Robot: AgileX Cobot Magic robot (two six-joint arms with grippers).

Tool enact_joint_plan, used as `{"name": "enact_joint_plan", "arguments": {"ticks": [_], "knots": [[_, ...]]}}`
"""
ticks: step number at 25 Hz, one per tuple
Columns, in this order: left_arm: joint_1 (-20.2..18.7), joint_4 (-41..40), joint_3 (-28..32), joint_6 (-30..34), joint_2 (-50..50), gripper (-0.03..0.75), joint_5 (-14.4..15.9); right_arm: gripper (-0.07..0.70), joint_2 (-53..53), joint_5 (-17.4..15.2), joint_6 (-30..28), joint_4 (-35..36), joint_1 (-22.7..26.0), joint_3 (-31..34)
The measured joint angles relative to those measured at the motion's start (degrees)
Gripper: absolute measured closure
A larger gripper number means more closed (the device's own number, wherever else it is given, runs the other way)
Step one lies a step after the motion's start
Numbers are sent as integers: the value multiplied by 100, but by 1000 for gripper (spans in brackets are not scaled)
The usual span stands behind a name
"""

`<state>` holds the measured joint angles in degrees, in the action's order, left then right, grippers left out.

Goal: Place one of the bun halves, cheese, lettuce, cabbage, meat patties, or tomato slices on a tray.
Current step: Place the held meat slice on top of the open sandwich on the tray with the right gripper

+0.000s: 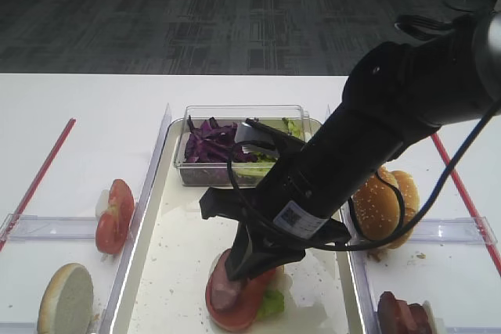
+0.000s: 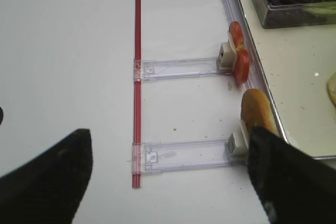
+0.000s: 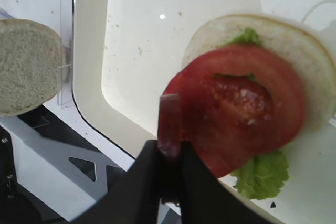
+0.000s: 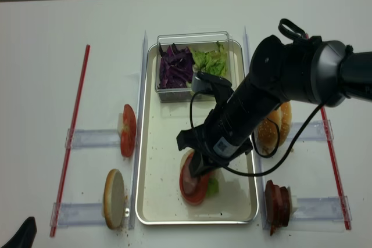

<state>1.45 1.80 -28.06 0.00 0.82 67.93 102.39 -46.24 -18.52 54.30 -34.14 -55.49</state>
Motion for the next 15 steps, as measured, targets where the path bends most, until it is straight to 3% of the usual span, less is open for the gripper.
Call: {"name": "enact_joint_plan", "arguments": {"ticks": [10, 12, 15], "knots": [[0, 0, 0, 0, 0, 161, 0, 505, 0, 36, -4, -39, 0, 0], [0, 0, 0, 0, 0, 161, 0, 447, 0, 47, -4, -91, 0, 0], [0, 0, 0, 0, 0, 161, 0, 275, 0, 67, -4, -123, 0, 0]]}}
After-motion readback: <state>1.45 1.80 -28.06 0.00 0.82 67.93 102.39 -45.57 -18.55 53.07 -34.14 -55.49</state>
